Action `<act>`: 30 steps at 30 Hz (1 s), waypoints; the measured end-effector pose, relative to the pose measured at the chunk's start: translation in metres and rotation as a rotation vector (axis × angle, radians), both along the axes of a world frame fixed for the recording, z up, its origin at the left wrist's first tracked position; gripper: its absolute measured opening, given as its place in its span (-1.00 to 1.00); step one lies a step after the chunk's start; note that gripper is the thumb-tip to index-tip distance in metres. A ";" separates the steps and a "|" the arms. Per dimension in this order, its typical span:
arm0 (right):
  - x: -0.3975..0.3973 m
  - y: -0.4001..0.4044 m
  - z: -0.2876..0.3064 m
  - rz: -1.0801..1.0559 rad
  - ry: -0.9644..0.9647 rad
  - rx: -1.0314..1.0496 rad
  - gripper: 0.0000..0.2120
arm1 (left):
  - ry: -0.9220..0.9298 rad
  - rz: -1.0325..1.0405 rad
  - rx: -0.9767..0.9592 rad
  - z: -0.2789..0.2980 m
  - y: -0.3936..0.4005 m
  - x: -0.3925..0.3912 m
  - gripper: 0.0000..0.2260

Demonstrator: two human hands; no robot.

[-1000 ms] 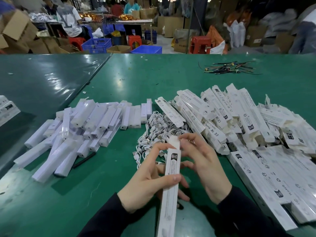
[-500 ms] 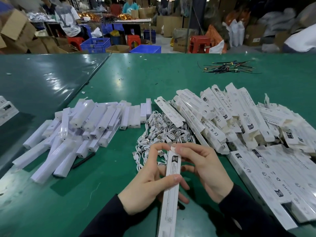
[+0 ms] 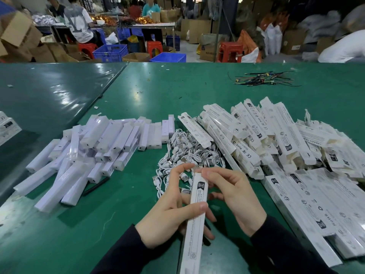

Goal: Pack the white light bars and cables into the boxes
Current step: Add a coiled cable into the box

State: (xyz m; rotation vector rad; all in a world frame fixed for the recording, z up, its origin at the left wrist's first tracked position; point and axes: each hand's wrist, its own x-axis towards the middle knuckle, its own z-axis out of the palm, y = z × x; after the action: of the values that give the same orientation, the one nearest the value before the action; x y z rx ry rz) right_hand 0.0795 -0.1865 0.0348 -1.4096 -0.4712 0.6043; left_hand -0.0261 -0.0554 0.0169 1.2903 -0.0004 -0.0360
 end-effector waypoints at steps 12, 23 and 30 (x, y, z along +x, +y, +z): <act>0.002 0.000 -0.008 0.022 -0.179 0.093 -0.86 | 0.004 0.063 0.015 0.007 -0.002 0.001 -0.61; 0.010 0.004 -0.007 -0.032 0.224 -0.030 -0.93 | -0.638 0.331 1.353 -0.001 -0.007 0.005 -0.30; 0.006 0.045 0.000 0.131 -0.305 -0.221 -0.85 | -0.878 0.833 0.918 -0.005 0.002 0.007 -0.78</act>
State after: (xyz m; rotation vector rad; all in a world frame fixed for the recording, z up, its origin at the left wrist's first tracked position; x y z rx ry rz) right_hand 0.0857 -0.1414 0.0347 -1.7015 -0.7618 0.5606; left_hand -0.0191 -0.0534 0.0120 2.0224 -0.2195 1.3797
